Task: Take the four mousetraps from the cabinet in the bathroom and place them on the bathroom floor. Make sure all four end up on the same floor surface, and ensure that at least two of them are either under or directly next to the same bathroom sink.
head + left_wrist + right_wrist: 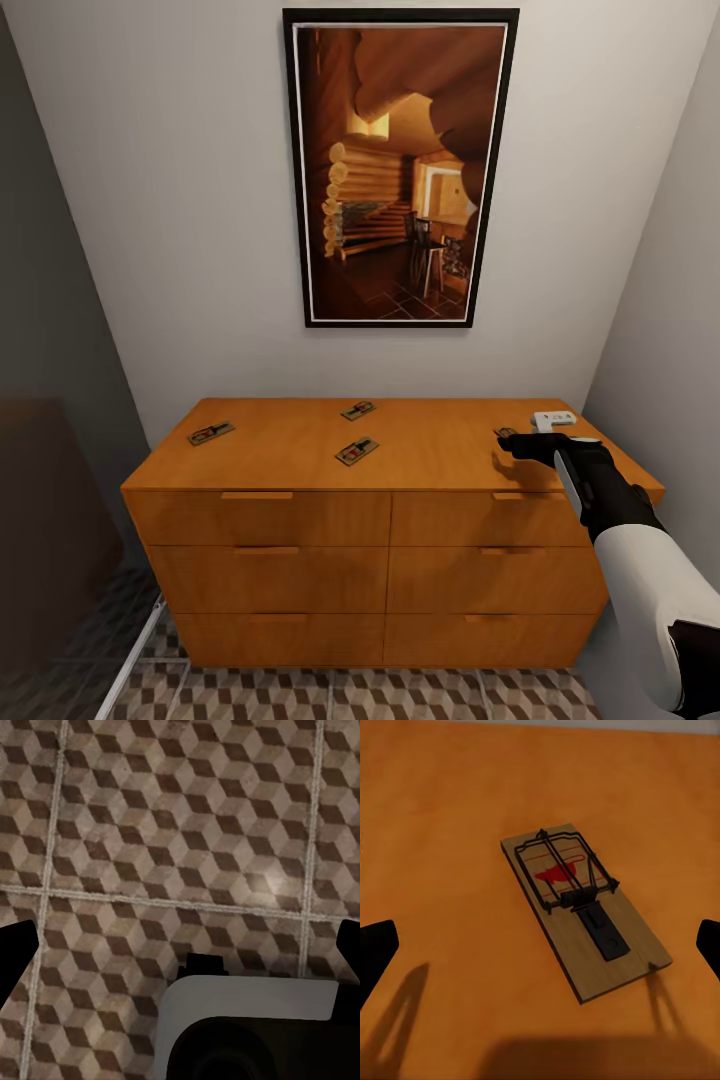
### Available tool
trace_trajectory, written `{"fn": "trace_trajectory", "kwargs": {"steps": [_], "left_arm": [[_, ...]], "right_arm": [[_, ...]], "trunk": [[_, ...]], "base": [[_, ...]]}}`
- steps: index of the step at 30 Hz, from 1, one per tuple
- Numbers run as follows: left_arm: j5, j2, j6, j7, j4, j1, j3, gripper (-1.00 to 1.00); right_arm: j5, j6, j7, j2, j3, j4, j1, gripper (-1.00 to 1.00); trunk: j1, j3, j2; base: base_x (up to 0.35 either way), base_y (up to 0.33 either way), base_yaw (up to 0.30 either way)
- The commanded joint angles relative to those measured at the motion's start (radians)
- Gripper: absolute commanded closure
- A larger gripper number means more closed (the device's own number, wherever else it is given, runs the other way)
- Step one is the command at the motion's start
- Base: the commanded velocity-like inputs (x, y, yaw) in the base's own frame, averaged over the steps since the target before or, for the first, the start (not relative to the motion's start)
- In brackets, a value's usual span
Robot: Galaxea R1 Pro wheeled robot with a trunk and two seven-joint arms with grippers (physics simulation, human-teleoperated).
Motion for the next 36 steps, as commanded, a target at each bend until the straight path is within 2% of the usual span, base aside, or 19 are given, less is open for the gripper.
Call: {"fn": "trace_trajectory", "kwargs": {"steps": [1, 36], "left_arm": [[0.000, 0.000, -0.002, 0.000, -0.001, 0.000, 0.002, -1.00], [-0.001, 0.000, -0.002, 0.000, -0.001, 0.000, 0.002, -1.00]], "right_arm": [[0.011, 0.004, 0.008, 0.001, -0.003, -0.002, -0.001, -1.00], [0.011, 0.001, 0.009, 0.001, -0.003, 0.003, -0.001, -1.00]], "trunk": [[0.000, -0.001, -0.001], [0.000, -0.001, -0.001]], "base": [[0.036, 0.001, 0.000], [0.022, 0.000, 0.000]]}}
